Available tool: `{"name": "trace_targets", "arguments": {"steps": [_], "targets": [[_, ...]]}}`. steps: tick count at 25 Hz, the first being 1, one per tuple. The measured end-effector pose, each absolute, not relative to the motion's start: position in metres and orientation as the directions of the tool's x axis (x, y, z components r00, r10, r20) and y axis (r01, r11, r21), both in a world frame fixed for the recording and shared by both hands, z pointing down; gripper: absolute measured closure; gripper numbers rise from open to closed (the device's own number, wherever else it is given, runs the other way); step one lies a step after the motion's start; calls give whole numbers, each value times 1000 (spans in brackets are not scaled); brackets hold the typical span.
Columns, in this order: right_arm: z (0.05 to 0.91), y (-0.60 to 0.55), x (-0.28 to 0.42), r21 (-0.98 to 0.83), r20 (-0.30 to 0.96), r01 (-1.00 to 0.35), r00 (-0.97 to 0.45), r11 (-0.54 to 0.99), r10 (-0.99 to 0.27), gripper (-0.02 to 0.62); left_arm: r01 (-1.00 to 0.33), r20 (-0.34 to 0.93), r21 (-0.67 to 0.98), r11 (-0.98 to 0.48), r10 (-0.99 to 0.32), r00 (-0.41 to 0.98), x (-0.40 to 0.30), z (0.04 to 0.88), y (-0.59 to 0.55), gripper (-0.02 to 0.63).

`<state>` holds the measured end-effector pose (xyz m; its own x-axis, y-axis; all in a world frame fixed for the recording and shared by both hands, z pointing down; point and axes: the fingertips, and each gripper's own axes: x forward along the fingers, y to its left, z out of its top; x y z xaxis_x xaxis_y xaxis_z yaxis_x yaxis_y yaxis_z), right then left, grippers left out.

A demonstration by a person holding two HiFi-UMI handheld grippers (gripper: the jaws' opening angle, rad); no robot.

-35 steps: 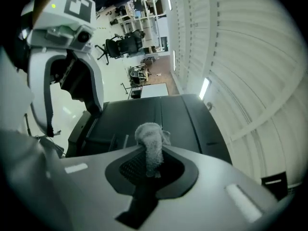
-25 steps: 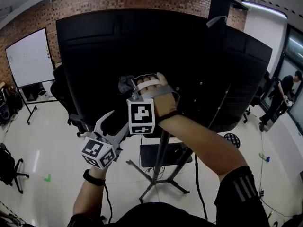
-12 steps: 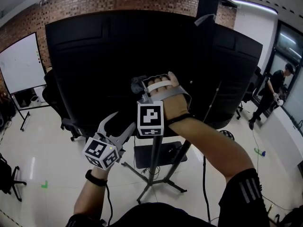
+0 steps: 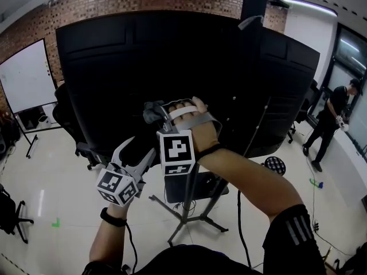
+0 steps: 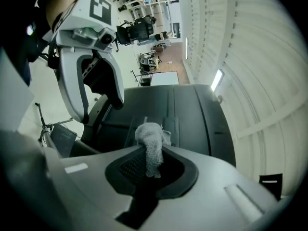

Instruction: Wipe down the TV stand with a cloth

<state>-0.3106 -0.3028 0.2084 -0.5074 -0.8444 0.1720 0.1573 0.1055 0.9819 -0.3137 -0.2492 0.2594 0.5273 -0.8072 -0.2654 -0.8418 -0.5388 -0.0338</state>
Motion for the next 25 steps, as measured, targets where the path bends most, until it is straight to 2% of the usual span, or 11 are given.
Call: {"name": "trace_targets", "arguments": {"steps": [11,25], "targets": [[247,-316,-372,969,199,228,-513,90,-835,557,-881,-227,-4,-474,-857,462,-353,283,-237,319],[259,-333,-303,956,214,270,-384,112,-898,557,-831,-217,-11,-557,-810,545,-308,279,-249,319]]}}
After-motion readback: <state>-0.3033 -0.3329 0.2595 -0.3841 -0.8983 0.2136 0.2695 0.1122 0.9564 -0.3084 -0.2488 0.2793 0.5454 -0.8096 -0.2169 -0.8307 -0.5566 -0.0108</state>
